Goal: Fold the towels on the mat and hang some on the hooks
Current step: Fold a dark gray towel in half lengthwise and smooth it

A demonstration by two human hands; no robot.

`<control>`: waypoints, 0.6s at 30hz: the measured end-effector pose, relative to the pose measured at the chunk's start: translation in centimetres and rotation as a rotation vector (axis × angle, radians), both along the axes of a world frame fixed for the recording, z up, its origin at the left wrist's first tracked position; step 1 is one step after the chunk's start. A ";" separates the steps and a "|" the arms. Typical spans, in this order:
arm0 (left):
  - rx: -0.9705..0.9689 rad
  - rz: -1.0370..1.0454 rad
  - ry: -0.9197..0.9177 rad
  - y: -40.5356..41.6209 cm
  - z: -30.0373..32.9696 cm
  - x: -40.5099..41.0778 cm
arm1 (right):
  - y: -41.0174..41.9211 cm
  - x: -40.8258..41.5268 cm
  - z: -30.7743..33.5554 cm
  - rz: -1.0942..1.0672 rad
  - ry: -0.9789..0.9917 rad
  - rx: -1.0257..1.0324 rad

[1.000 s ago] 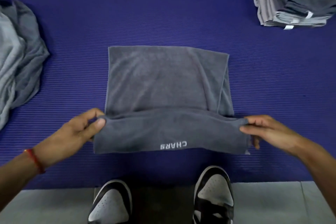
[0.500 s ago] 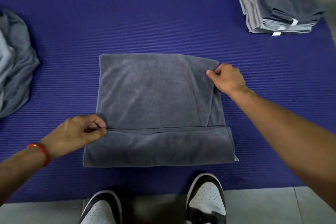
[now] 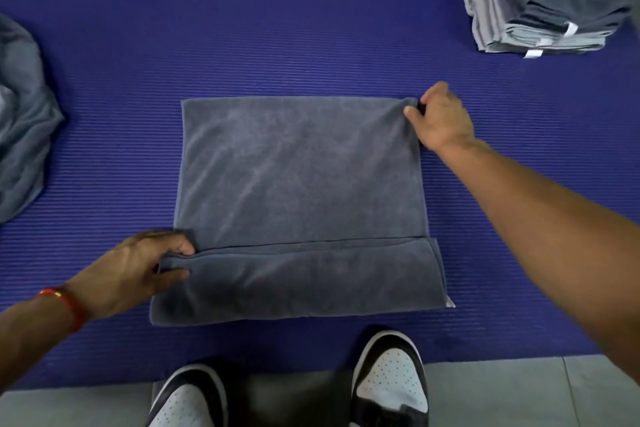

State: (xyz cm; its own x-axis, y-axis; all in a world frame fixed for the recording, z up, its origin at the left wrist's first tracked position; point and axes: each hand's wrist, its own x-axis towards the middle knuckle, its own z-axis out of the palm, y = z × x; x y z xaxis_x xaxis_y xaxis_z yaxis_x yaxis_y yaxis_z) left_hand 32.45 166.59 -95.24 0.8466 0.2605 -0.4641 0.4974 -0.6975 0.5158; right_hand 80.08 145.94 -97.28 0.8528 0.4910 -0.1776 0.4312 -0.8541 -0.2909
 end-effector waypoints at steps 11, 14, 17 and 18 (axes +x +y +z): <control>-0.140 0.354 0.024 -0.8 0.7 -1.6 | -15.6 -13.6 3.3 0.504 0.215 -0.175; -0.321 0.500 0.046 -0.8 1.0 -1.9 | -17.4 -13.7 3.3 0.289 0.484 -0.031; -0.437 0.565 0.032 -0.4 2.0 -1.2 | -17.1 -13.1 4.3 0.186 0.701 0.173; -0.492 0.604 -0.010 0.0 2.5 -0.8 | -16.4 -12.6 4.9 0.150 0.753 0.260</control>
State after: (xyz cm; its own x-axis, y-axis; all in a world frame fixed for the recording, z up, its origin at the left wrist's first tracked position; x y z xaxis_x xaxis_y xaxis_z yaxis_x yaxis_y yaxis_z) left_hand 31.69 166.62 -92.78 0.6284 0.4435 -0.6391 0.7119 0.0031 0.7022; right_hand 67.50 129.52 -92.34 0.4715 0.6955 -0.5422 0.1448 -0.6676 -0.7303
